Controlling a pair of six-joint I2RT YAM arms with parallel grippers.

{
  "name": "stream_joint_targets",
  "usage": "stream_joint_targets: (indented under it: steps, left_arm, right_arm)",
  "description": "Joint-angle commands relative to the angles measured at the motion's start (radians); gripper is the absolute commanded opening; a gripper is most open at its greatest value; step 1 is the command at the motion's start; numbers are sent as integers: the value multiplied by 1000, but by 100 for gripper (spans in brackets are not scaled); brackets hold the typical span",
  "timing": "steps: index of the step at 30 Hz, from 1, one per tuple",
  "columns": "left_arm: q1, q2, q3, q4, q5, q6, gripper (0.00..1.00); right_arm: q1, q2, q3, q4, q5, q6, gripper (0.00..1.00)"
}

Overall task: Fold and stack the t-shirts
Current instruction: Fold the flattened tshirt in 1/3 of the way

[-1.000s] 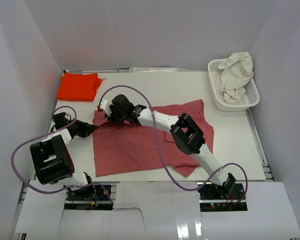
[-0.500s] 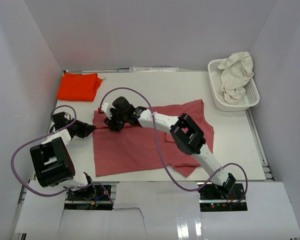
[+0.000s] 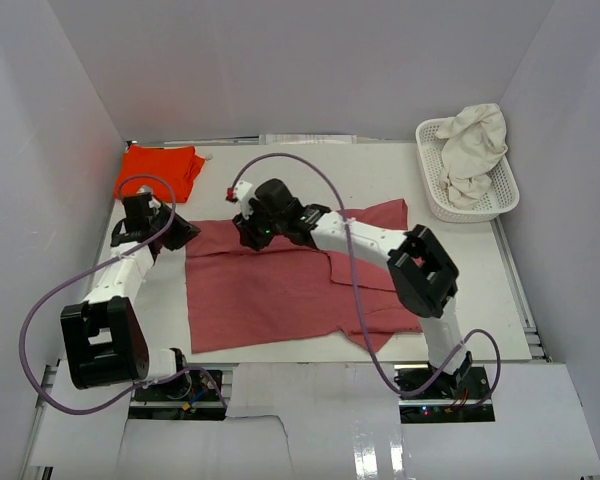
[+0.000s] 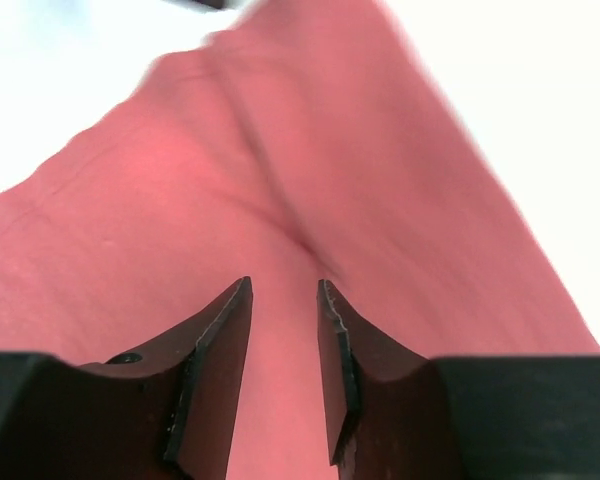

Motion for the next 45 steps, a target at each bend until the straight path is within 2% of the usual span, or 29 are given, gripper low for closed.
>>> stream_joint_targets:
  steps: [1, 4, 6, 9, 13, 15, 20, 25, 30, 39, 45]
  left_arm:
    - [-79, 0, 105, -64, -86, 82, 27]
    - [-209, 44, 197, -117, -153, 129, 27]
    - [-248, 93, 237, -141, -193, 148, 27]
    - [-282, 158, 297, -150, -213, 143, 27]
    - [-299, 285, 326, -154, -174, 125, 25]
    - [-305, 296, 324, -144, -167, 123, 25]
    - [-334, 330, 340, -141, -270, 122, 25]
    - [-391, 429, 424, -181, -409, 120, 25]
    - [-405, 515, 458, -193, -411, 93, 25]
    - [-428, 557, 464, -192, -448, 85, 25]
    - [-444, 641, 468, -172, -436, 37, 25]
  right_arm:
    - [-105, -199, -112, 21, 137, 174, 40]
    - [-173, -328, -290, -31, 291, 242, 42]
    - [-214, -382, -321, -119, 406, 249, 42]
    - [-278, -405, -332, -231, 477, 266, 42]
    - [-337, -422, -347, -279, 500, 294, 42]
    - [-363, -430, -359, -291, 519, 317, 42]
    - [-433, -404, -387, -304, 468, 341, 42]
    - [-455, -356, -399, -302, 448, 352, 42]
    - [-472, -284, -398, -296, 428, 352, 41]
    - [-519, -201, -424, -226, 349, 349, 41]
    - [-544, -140, -396, -209, 321, 343, 41]
